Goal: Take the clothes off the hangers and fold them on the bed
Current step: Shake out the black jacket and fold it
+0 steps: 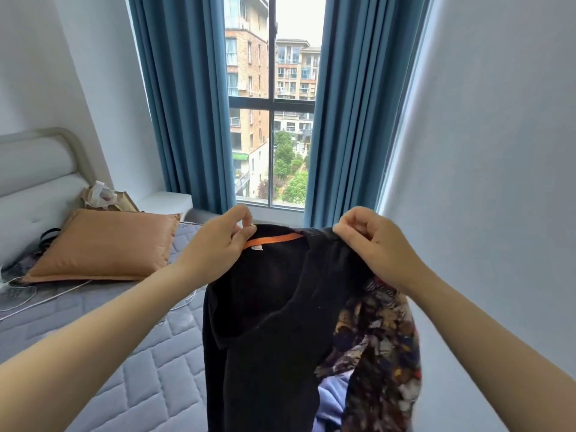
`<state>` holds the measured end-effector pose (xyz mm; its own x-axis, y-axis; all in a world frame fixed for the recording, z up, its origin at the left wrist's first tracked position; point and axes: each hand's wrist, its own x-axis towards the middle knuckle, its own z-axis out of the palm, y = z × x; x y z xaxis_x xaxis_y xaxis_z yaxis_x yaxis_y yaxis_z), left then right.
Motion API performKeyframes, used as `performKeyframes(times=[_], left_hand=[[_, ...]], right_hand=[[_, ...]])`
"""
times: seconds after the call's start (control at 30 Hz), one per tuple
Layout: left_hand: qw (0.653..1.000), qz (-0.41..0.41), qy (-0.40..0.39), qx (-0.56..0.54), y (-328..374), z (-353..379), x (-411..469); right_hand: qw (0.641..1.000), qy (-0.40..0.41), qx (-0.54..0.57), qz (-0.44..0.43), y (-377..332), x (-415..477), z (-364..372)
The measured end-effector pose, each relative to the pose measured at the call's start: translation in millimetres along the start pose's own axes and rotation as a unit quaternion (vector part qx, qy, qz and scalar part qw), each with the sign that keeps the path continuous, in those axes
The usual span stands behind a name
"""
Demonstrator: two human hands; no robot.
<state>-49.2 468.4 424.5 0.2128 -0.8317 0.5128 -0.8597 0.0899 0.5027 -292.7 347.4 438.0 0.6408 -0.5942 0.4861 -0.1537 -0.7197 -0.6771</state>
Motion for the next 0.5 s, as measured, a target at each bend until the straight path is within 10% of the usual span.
performKeyframes(times=[0.17, 0.5], left_hand=[[1.000, -0.017, -0.004, -0.025, -2.3, 25.5, 1.7], [0.900, -0.108, -0.230, -0.355, 8.8, 92.4, -45.4]], right_hand=[[0.990, -0.100, -0.096, -0.040, -10.2, 1.7, -35.1], [0.989, 0.084, -0.111, -0.043, -11.5, -11.9, -79.3]])
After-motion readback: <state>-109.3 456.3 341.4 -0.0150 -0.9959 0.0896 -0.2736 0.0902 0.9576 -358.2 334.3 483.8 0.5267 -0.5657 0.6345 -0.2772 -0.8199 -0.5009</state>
